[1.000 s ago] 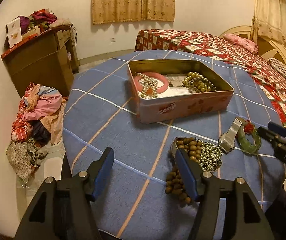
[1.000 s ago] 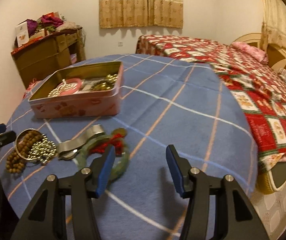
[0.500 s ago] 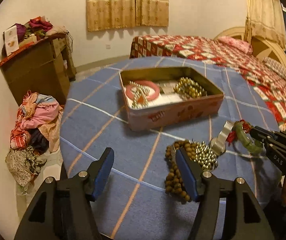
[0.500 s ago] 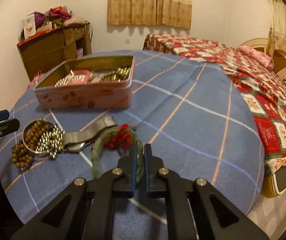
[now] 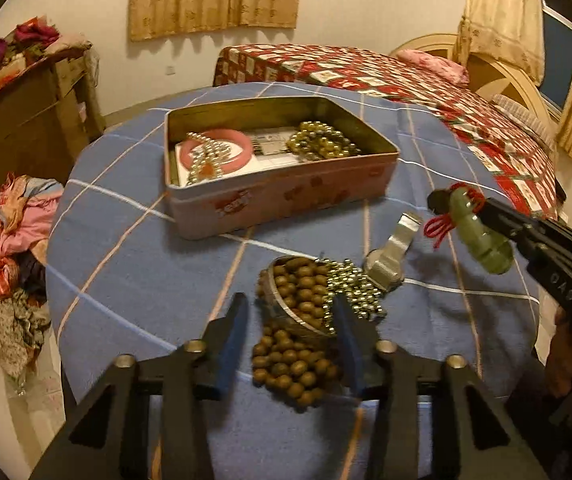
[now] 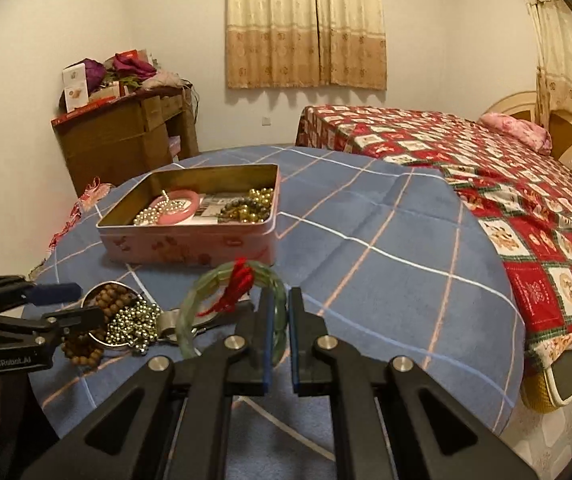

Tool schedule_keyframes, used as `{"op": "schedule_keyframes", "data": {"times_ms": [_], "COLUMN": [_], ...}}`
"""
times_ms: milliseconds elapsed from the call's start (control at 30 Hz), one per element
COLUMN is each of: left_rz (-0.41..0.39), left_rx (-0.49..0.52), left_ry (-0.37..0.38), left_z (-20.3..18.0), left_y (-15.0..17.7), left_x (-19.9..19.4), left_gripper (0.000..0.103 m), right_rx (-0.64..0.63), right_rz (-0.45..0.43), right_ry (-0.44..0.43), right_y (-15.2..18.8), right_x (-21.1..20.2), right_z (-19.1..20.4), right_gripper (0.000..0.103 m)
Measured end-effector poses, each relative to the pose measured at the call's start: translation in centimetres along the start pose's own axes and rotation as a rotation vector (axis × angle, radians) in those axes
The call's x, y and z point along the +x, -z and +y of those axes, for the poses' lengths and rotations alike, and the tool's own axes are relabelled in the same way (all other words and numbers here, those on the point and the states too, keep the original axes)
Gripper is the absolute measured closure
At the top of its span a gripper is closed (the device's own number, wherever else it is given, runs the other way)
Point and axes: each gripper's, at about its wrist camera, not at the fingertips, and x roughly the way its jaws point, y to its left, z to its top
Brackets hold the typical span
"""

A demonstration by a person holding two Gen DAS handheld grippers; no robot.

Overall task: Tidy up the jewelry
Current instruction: 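Grasp the silver bangle with the left tool while the right tool holds the tassel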

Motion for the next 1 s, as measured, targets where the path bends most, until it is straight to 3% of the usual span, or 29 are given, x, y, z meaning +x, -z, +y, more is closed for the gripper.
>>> {"op": "schedule_keyframes", "data": {"times_ms": [267,367,400,533,600,667,733,767,900,1000], "left_rz": [-0.034,-0.019,-0.006,0.017,0.022,0.037,0.045,0.041,-0.015,-0.015], "left_rx": [0.008,-0.008,-0.021,-0.054,-0.036,-0.031,-0.021,-0.013,0.060,0.062], "left_ry": [-0.045,-0.046,-0.038,0.013,0.020,0.059,0.064,0.055,0.001,0.014], "left_z": [0.2,0.7,0.9,1.3,0.8,0.3,-0.1,-0.3,-1.2,-1.1], "left_y": [-0.8,-1.0,-0.8,-0.2,-0.2,-0.1,0.0,-0.1,-0.4,-0.6], "left_x": [-0.9,-0.5,-0.2,0.5,0.8,1.4,1.6,1.6,-0.1,-0.3], "left_gripper": [0.071,0.056,0.051,0.050,0.051,0.063,0.075,0.078,0.082,0.082], "right_rx": [0.020,0.008,-0.007,-0.020,-0.015,-0.023,-0.016,-0.015,0.020,0.048], "right_rz": [0.053,0.075,0.089,0.128,0.131,0.120,0.118,0.115,0.094,0.085], "right_ry": [-0.029,-0.069,-0.056,0.058,0.054,0.070,0.056,0.059,0.064,0.033], "right_y": [0.8,1.1,1.2,1.7,1.6,1.6,1.6,1.7,1.2,0.8], "right_x": [0.9,1.3,1.5,2.3,2.3,2.0,2.0,1.9,1.6,1.4], "right_z": [-0.9,-0.5,-0.2,-0.7,-1.0,-1.0,-1.0,-1.0,-1.7,-2.0], "right_gripper": [0.095,0.095,0.095,0.094,0.090,0.087,0.071,0.068,0.065,0.065]}}
